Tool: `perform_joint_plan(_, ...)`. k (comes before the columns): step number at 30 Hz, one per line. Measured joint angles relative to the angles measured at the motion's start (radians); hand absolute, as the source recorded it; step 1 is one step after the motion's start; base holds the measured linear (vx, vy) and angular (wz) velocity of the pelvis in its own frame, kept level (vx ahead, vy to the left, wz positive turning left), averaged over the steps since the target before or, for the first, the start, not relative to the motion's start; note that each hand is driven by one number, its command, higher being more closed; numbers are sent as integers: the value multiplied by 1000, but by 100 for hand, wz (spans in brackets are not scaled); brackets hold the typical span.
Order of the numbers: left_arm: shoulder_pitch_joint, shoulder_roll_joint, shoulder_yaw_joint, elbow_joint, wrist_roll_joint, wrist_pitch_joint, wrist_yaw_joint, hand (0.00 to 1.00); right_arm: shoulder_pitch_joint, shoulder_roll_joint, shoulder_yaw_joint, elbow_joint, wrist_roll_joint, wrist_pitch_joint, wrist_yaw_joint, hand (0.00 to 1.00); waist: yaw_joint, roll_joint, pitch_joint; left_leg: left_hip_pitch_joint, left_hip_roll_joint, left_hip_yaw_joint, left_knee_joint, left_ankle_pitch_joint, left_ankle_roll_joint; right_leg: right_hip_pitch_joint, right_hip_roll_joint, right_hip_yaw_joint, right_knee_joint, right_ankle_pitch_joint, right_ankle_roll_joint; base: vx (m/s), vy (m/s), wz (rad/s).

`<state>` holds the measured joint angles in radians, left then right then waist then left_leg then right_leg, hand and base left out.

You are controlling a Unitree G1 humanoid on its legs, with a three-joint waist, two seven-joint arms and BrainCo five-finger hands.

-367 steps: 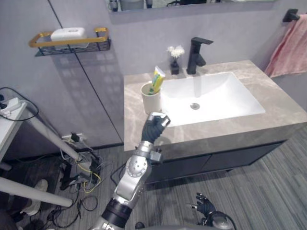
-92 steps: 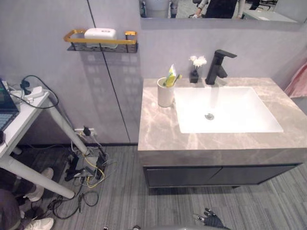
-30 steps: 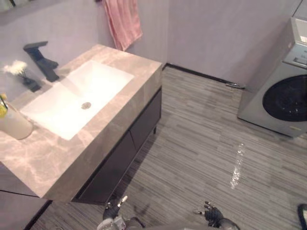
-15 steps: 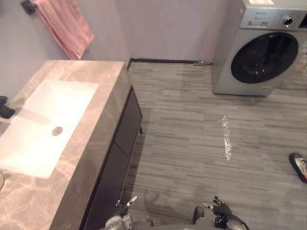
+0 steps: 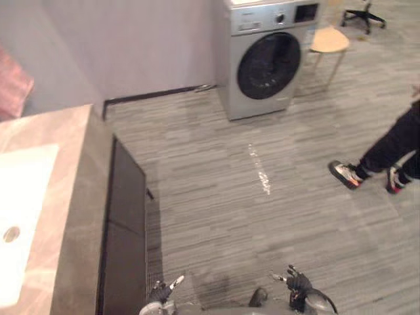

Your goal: Organize washtable

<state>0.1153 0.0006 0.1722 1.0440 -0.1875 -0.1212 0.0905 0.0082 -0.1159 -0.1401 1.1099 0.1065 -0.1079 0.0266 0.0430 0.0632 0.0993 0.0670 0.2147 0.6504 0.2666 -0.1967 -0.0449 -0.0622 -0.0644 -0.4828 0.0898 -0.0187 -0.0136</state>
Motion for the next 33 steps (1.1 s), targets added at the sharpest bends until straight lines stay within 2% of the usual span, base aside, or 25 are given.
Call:
perform_joint_plan(5, 5, 4, 80, 12, -18, 2, 1, 0, 28, 13, 12, 11, -9, -1, 17, 0, -4, -34, -27, 18, 97, 79, 157, 6, -10, 52, 86, 109, -115, 50, -33, 113, -156, -82)
perform_joint_plan(6, 3, 4, 105, 11, -19, 2, 0, 0, 45, 11, 23, 11, -18, -1, 20, 0, -8, -45, -28, 20, 134, 87, 225, 12, -18, 76, 107, 132, -133, 52, -36, 125, -99, -51)
perform_joint_plan(8, 3, 4, 116, 11, -22, 2, 2, 0, 59, 11, 21, 10, -17, -3, 19, 0, -12, -50, -30, 17, 173, 91, 306, 34, -45, 94, 122, 148, -142, 53, -37, 164, -100, -56)
perform_joint_plan(9, 3, 4, 116, 11, -30, 2, 3, 0, 62, 5, 18, 11, -17, -3, 19, 0, -15, -50, -29, 9, 201, 90, 379, 64, -32, 110, 126, 170, -148, 54, -38, 200, -93, -70)
perform_joint_plan(10, 4, 4, 117, 10, -37, 2, 3, 0, 66, -1, 16, 10, -17, -4, 18, 0, -20, -52, -28, -13, 227, 86, 460, 109, 5, 124, 120, 196, -149, 54, -39, 165, -53, -60)
perform_joint_plan(11, 4, 4, 119, 11, -37, 0, 3, 0, 67, 3, 16, 11, -17, -3, 18, 0, -18, -60, -23, -22, 236, 77, 489, 96, 10, 132, 114, 216, -153, 52, -42, 155, -11, -54)
perform_joint_plan(12, 5, 1, 123, 11, -37, 0, 3, 0, 68, -2, 9, 12, -17, -3, 18, 0, -19, -55, -22, -31, 234, 62, 514, 69, 45, 143, 110, 246, -159, 51, -47, 115, 46, -55)
perform_joint_plan(13, 5, -3, 128, 9, -37, 0, 4, 0, 69, -2, -9, 16, -17, -2, 17, 0, -19, -48, -20, -64, 209, 6, 524, 21, 58, 154, 105, 285, -164, 44, -59, 91, 93, -74)
perform_joint_plan(14, 5, -4, 133, 5, -37, -2, 4, 0, 71, 1, -10, 17, -17, -1, 17, 0, -19, -49, -19, -114, 163, -81, 517, -22, 51, 160, 94, 322, -164, 36, -71, 36, 115, -70)
perform_joint_plan(15, 5, -3, 135, 4, -37, -5, 5, 0, 71, 2, -11, 17, -17, -1, 17, 0, -19, -51, -18, -141, 136, -128, 511, -37, 47, 163, 86, 340, -163, 32, -76, 10, 158, -84)
perform_joint_plan(16, 6, -2, 135, 2, -37, -10, 6, 0, 71, 4, -11, 17, -17, -1, 18, 0, -17, -52, -17, -188, 79, -212, 471, -49, 32, 163, 67, 380, -159, 28, -71, -13, 210, -104)
perform_joint_plan(17, 10, -2, 135, -5, -38, -14, 8, 0, 71, 4, -11, 17, -17, -1, 18, 0, -10, -50, -16, -214, 28, -287, 387, -53, 18, 150, 51, 422, -155, 20, -57, -31, 244, -117)
perform_joint_plan(18, 15, -2, 135, -15, -38, -15, 9, 0, 71, 4, -11, 15, -17, -1, 18, 0, -6, -47, -14, -221, 3, -333, 326, -52, 17, 142, 45, 446, -146, 7, -37, -45, 362, -158)
perform_joint_plan(19, 25, -2, 136, -22, -38, -19, 19, 0, 72, 0, -11, 8, -16, -3, 18, 0, 0, -33, -14, -226, -43, -473, 151, -38, -6, 115, 44, 504, -136, -8, -13, -38, 333, -144)
perform_joint_plan(20, 29, -2, 136, -22, -39, -18, 22, 0, 71, -3, -11, 4, -16, -3, 18, 0, 0, -23, -14, -227, -51, -530, 91, -22, -22, 103, 50, 526, -134, -10, 1, -15, 457, -179)
perform_joint_plan(21, 42, 7, 141, -17, -49, -17, 25, 0, 67, 7, -20, -5, -5, -4, 15, 0, -7, -25, -11, -226, -95, -540, 80, -17, -16, 85, 33, 572, -136, -6, 12, -3, 261, -103)
perform_joint_plan(22, 40, 12, 139, -17, -52, -17, 26, 0, 69, 10, -19, -9, -1, -5, 15, 0, -8, -32, -12, -227, -103, -534, 80, -26, -18, 79, 27, 572, -131, -3, 16, 44, 313, -108)
perform_joint_plan(23, 40, 18, 140, -21, -61, -21, 27, 0, 69, 11, -18, -5, 2, -4, 17, 0, -3, -52, -10, -226, -115, -502, 94, -51, -7, 47, 11, 571, -94, 13, 40, 66, 234, -74)
perform_joint_plan(24, 42, 21, 145, -17, -77, -20, 27, 0, 71, 11, -22, 2, 3, -4, 17, 0, -8, -58, -7, -224, -127, -469, 119, -74, 26, 39, 0, 588, -83, 35, 68, 93, 371, -94)
perform_joint_plan(26, 66, 18, 141, -11, -77, -17, 27, 0, 70, 12, -36, 5, 2, -1, 17, 0, 0, -46, -5, -170, -129, -370, 118, -118, 51, 39, -14, 637, -81, 45, 90, 104, 350, -117)
perform_joint_plan(30, 101, 21, 95, 27, -74, -12, 27, 0, 60, 18, -56, -7, 12, -2, 17, 0, -14, -14, -27, -85, -145, -218, 68, -123, 72, -28, -20, 615, 3, 47, 88, 133, 285, -130)
perform_joint_plan(31, 99, 20, 73, 28, -73, -11, 27, 0, 61, 13, -55, -23, 20, -2, 17, 0, -24, 6, -29, -89, -143, -186, 103, -119, 65, -60, -21, 545, 50, 68, 58, 122, 214, -103)
perform_joint_plan(32, 96, 20, 70, 27, -65, -10, 26, 0, 60, 11, -55, -37, 19, -2, 16, 0, -25, 10, -21, -107, -139, -171, 170, -108, 46, -68, -31, 502, 72, 85, 35, 77, 255, -100)
perform_joint_plan(33, 88, 43, 75, 23, -56, -15, 21, 0, 40, 33, -61, -29, 18, -3, 15, 0, -30, -43, 5, -195, -144, -210, 291, -122, 37, -71, -118, 413, 80, 91, 23, -15, 157, -89)
